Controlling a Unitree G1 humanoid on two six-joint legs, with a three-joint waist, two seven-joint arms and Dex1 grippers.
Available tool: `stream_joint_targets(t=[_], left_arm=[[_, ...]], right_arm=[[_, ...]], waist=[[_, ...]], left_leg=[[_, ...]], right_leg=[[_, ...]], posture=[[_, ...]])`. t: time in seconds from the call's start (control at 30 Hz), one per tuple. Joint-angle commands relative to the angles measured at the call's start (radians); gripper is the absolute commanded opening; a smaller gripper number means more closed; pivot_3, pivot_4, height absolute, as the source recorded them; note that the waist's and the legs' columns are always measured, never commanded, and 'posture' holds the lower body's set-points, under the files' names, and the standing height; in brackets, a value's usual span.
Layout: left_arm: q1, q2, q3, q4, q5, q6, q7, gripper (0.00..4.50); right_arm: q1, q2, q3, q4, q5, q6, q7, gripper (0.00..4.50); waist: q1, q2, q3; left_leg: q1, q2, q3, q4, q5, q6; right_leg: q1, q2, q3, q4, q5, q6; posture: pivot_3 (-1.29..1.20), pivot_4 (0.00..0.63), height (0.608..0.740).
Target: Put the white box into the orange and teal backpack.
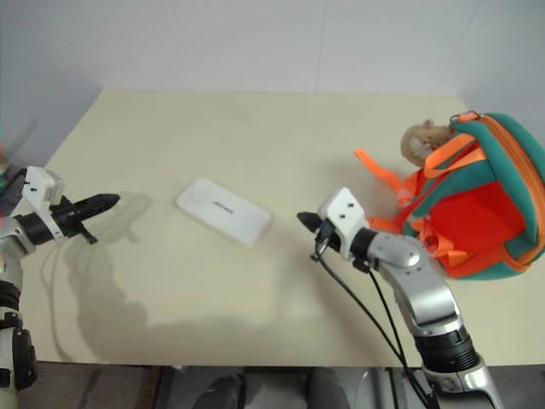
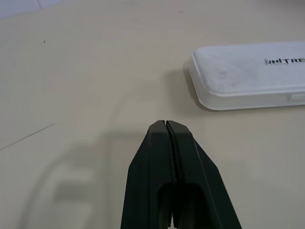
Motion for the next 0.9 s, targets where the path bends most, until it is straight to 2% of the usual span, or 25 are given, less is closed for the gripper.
stream_joint_targets(t=[0.03, 0.5, 0.9], left_arm=[[-0.075, -0.024, -0.011, 0.065, 0.015, -0.031, -0.017, 0.0], [-0.253, -0.156, -0.06, 0.261, 0.086, -0.023, 0.034, 0.0], [-0.296, -0.174, -0.06, 0.322, 0.145, -0.051, 0.171, 0.0]], right_arm=[[-0.012, 0.019, 0.027, -0.024, -0.019, 0.012, -0.02, 0.12], [-0.031, 0.107, 0.16, 0.005, -0.095, 0.121, -0.065, 0.12], [-0.081, 0.185, 0.204, 0.122, -0.203, 0.092, -0.139, 0.12]], waist=[[0.0, 0.0, 0.0], [-0.006, -0.001, -0.001], [-0.003, -0.002, -0.001]], left_leg=[[0.0, 0.0, 0.0, 0.0, 0.0, 0.0], [0.0, 0.0, 0.0, 0.001, 0.001, -0.001], [-0.001, 0.0, 0.001, 0.001, 0.001, -0.002]], right_leg=[[0.0, 0.0, 0.0, 0.0, 0.0, 0.0], [-0.001, 0.0, 0.0, 0.001, 0.0, 0.001], [-0.002, 0.0, 0.0, 0.002, 0.001, 0.001]], posture=[[0.0, 0.15, 0.74], [0.0, 0.15, 0.74], [0.0, 0.15, 0.74]])
